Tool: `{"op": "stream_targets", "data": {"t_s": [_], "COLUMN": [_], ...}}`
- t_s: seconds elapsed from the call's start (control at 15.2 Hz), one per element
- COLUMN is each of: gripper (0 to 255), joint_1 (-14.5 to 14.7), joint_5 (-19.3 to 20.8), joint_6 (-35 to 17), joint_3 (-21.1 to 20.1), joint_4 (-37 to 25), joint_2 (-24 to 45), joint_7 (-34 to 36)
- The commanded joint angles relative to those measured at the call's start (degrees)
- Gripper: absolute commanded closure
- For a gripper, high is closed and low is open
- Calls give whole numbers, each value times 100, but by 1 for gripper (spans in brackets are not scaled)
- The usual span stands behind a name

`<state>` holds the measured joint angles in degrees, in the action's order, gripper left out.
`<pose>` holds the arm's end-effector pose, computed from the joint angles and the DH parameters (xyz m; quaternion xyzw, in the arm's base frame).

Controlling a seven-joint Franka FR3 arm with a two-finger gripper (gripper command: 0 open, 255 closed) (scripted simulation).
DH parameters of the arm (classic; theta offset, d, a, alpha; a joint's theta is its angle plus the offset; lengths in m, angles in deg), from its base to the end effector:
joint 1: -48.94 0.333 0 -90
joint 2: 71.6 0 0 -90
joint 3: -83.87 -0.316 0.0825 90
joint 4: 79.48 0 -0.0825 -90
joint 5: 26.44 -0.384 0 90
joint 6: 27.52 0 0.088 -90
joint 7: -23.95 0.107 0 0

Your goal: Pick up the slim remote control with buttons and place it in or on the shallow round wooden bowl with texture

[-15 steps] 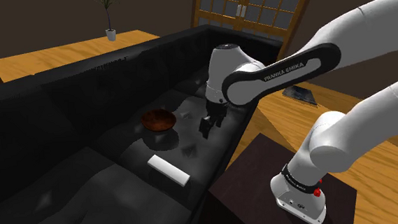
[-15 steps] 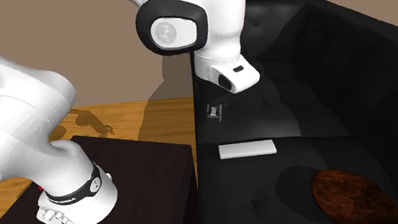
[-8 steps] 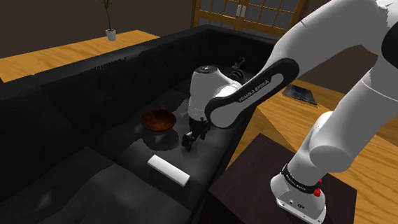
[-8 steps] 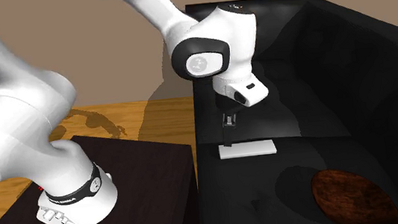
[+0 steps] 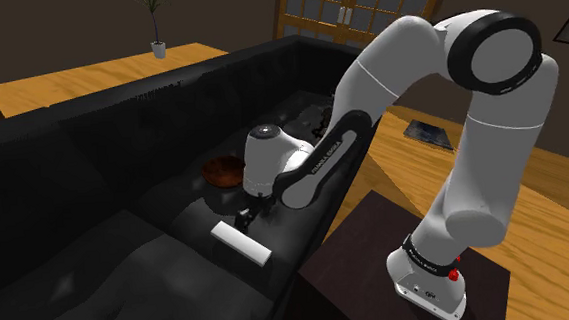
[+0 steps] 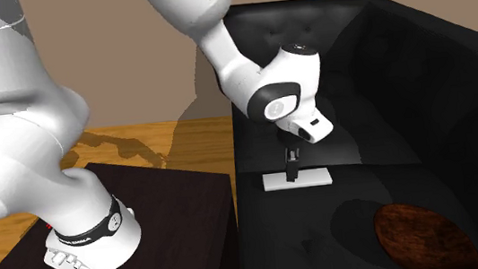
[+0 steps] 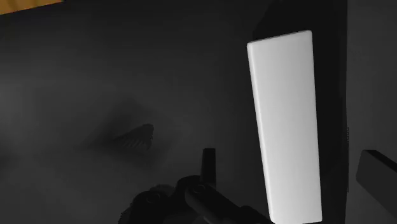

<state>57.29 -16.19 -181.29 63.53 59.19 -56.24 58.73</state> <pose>0.4286 0.2476 0.2081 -0.9997 -0.0207 -0.0049 0.0100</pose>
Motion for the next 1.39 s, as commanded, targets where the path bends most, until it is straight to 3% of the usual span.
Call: {"op": "stream_targets", "data": {"t_s": [0.0,0.2,0.73,1.25,1.32], "gripper": [0,0,0,0,255], "joint_1": [242,626,901,902,902], "joint_5": [381,739,1007,1005,1005], "joint_6": [-201,-395,-794,-794,-794], "joint_3": [194,504,832,832,832], "joint_4": [-322,-867,-1118,-1118,-1118], "joint_2": [503,1189,1823,1822,1822], "joint_7": [368,735,948,946,946]}}
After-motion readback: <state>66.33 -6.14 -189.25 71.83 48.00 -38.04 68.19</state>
